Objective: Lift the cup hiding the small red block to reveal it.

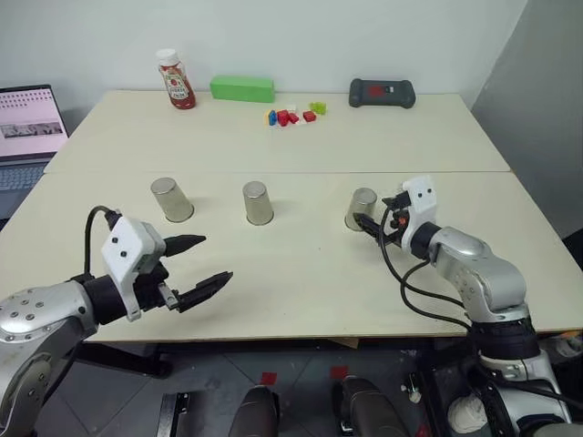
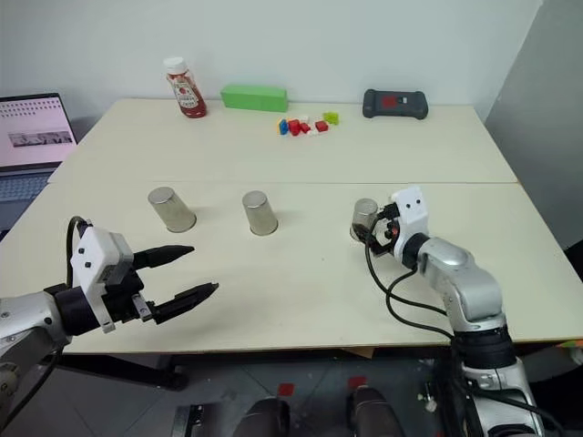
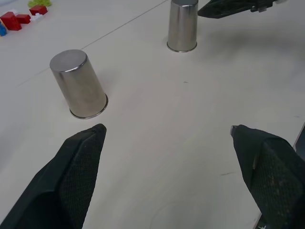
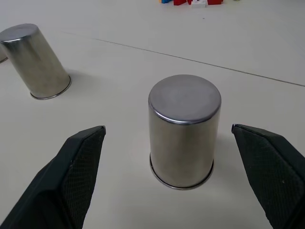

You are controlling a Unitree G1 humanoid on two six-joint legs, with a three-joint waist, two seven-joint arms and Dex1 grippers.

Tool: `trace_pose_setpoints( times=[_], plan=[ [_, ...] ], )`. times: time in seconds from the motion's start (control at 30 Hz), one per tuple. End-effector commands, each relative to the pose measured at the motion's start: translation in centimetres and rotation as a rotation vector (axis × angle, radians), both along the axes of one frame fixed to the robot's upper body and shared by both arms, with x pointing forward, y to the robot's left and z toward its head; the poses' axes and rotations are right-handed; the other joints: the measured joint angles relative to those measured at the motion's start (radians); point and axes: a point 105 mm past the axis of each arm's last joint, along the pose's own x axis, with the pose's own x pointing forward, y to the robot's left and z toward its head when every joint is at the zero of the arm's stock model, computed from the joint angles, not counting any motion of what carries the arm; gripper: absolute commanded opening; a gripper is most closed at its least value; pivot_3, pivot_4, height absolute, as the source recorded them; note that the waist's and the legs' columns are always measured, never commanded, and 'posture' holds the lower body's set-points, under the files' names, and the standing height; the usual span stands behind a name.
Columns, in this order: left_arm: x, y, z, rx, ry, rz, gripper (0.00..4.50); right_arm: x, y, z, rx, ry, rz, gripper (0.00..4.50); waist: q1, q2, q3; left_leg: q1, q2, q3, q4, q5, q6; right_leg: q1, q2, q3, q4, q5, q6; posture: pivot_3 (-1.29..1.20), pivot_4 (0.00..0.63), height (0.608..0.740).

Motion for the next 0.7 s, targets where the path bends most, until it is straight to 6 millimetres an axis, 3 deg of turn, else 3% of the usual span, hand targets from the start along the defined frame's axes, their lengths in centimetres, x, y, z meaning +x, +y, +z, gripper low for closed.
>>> trace_pose_setpoints(
  times=[0.03, 0.53, 0.7],
  plan=[
    [-0.2, -0.6, 0.6, 0.013, -0.025, -0.036, 4.44, 1.0, -0.1, 0.8, 0.013, -0.046, -0.024, 4.5, -0.001, 0.0, 0.0, 0.0, 0.0, 0.0, 0.0, 0.0, 0.0, 0.0, 0.0, 0.0, 0.0, 0.0, 0.0, 0.0, 0.15, 0.74],
    [0.4, -1.1, 0.5, 0.009, -0.025, -0.064, 4.44, 4.8, 1.0, 0.0, 0.014, -0.033, -0.087, 4.5, -0.007, 0.0, 0.0, 0.0, 0.0, 0.0, 0.0, 0.0, 0.0, 0.0, 0.0, 0.0, 0.0, 0.0, 0.0, 0.0, 0.15, 0.74],
    [0.5, -1.3, 0.5, 0.008, -0.026, -0.066, 4.5, 5.2, 0.9, 0.0, 0.014, -0.033, -0.107, 3.43, -0.007, 0.0, 0.0, -0.001, 0.0, 0.0, 0.0, 0.0, 0.0, -0.001, 0.0, 0.0, 0.0, 0.0, 0.0, 0.0, 0.15, 0.74]
  ],
)
